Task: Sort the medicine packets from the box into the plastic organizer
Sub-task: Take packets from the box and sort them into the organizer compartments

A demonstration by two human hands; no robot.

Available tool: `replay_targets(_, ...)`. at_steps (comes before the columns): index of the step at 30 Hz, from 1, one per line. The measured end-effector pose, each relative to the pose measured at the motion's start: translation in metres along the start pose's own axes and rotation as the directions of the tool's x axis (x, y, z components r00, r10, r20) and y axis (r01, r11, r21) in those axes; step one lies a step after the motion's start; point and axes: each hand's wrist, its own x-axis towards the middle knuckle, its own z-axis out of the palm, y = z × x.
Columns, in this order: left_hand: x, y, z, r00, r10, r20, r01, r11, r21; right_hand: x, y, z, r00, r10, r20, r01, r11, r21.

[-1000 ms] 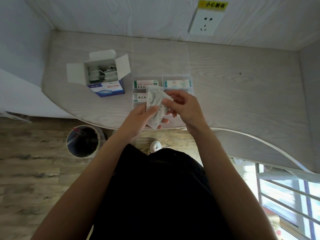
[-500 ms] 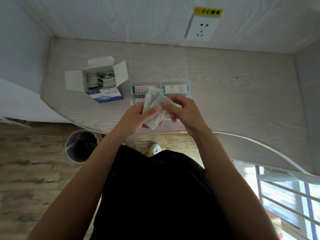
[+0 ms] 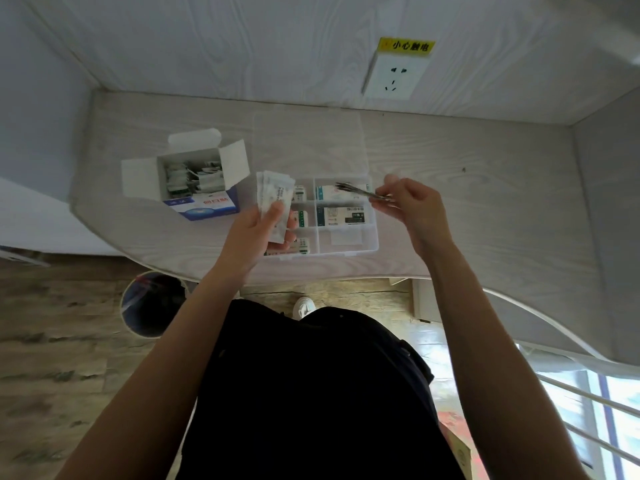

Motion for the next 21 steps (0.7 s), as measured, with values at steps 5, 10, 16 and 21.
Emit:
replay_targets(5,0.004,-0.005,0.006,1.000,-0.008,0.022,0.007,0.999,0.042,0.017,0.013,-0.006,0.988,-0.080,0.132,0.122,0.928,-0.352)
replay_targets(10,0.003,-0.003,0.010,0.999,0.009,0.034,-0.011,0.998,0.065,0.031,0.019,-0.008,0.934,-0.238,0.265,0.352,0.729,-0.586)
replay_targets(16,0.004,-0.005,0.009,1.000,-0.026,0.017,0.024,0.997,0.067,0.034,0.023,0.011,0.865,-0.255,0.432,0.494,0.580,-0.648)
replay_targets(21,0.003,-0.007,0.007,1.000,-0.022,0.012,0.021,0.998,0.063,0.030,0.029,0.021,0.807,-0.268,0.525,0.580,0.194,-0.791)
